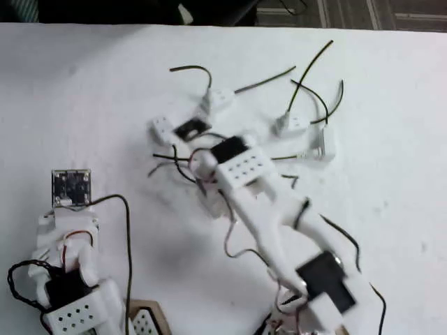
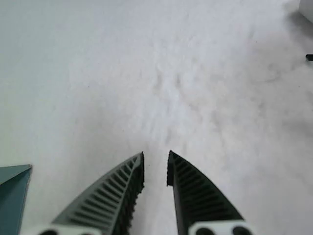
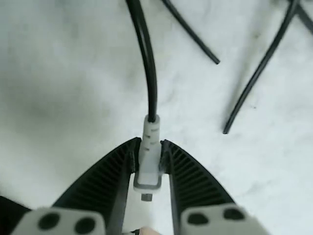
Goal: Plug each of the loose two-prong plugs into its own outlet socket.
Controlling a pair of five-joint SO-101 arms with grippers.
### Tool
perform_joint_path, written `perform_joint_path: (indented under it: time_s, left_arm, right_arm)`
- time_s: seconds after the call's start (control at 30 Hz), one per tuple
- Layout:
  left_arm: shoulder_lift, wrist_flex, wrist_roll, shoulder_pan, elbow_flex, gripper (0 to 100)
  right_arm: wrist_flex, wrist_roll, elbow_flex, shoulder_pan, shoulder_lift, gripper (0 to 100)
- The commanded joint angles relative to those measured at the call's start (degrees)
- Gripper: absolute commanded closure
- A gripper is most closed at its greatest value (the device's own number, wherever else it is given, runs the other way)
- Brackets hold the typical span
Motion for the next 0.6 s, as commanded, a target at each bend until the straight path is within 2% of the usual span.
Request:
perform_joint_path:
  time_s: [0.0,0.13,0.23,0.4,0.57]
  left_arm:
    - [-0.4,-1.2,-0.5,0.7,-0.6,90]
    - [-0.4,-2.0,-0.2,0.7,-2.6,90]
    - [-0.2,-1.9,0.0,0.7,-5.5,90]
    - [0.0,0.1,1.8,4.6,-11.4,90]
    - [1.5,5.4,1.8,8.7,-20.5,90]
  right_arm:
    - [0.3,-0.7,-0.3,2.6,-10.9,98.1]
    - [-1.2,-3.3,0.4,7.5,-20.1,98.1]
    - [-6.0,-4.2,5.0,11.7,-25.8,98.1]
    - [-19.8,-5.5,20.5,15.9,-32.6,98.1]
    - [-34.7,-5.5,35.0,18.5,-37.9,98.1]
